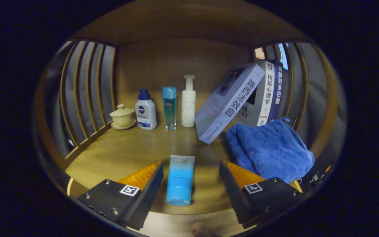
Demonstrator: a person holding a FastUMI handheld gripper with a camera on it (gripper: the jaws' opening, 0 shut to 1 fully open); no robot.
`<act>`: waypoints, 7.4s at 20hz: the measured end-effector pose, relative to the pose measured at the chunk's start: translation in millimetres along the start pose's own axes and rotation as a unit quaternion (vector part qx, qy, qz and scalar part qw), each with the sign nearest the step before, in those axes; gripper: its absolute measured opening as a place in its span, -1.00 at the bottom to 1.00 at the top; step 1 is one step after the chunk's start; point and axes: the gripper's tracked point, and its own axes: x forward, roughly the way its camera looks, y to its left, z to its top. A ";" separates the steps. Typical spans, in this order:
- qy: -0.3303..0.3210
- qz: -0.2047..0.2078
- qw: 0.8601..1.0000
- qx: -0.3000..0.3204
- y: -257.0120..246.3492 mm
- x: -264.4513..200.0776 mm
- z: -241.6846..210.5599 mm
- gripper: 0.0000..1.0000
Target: Pull open the drawer, take out the items inside it, and place them on the countertop above the cabinet.
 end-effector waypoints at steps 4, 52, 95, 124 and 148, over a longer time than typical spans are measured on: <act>0.001 0.006 1.000 -0.003 -4.1 -37.5 0.5 1.00; -0.129 0.026 0.990 0.043 -9.4 -200.2 -182.2 0.96; -0.270 0.038 0.957 0.096 4.6 -68.8 -134.5 0.95; -0.219 0.013 0.974 0.050 -7.1 -92.3 -118.7 0.96; -0.183 0.027 0.978 0.092 -63.5 -387.4 1.2 0.93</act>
